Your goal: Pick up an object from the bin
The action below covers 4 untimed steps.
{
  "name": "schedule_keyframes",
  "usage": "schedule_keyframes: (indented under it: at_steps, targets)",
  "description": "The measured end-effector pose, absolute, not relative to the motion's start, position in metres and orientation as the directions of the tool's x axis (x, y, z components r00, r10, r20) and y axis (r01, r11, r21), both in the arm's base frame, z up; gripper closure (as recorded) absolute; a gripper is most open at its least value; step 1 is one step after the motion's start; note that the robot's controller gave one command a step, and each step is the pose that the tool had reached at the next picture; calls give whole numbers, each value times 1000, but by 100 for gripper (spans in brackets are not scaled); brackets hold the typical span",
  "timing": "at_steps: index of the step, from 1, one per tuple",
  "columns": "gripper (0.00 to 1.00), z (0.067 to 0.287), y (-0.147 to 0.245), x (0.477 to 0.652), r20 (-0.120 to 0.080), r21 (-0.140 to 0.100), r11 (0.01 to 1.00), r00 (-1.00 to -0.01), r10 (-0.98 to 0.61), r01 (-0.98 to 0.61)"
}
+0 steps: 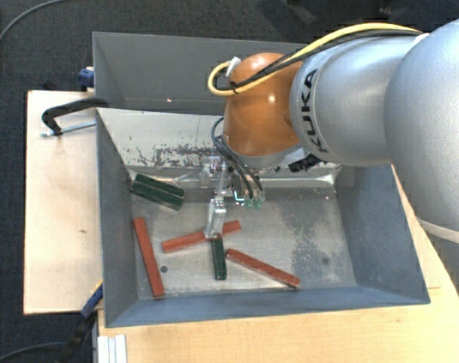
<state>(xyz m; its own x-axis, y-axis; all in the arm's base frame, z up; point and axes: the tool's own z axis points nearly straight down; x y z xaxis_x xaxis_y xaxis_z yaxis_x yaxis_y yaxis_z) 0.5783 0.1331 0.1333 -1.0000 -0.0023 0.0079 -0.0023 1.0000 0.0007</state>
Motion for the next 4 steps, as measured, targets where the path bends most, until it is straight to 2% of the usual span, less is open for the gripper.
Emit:
schedule_keyframes:
  at_steps: [1,2,3,4]
  targets:
    - [0,67,92,533,7,-1,1000,-1000,-16,-16]
    - [100,73,95,537,0,2,1000,-1000,-20,-20]
    - [100,189,139,572,-16,2,985,-985,-174,-174]
    - [100,226,200,593,-13,6,990,-990,-140,-140]
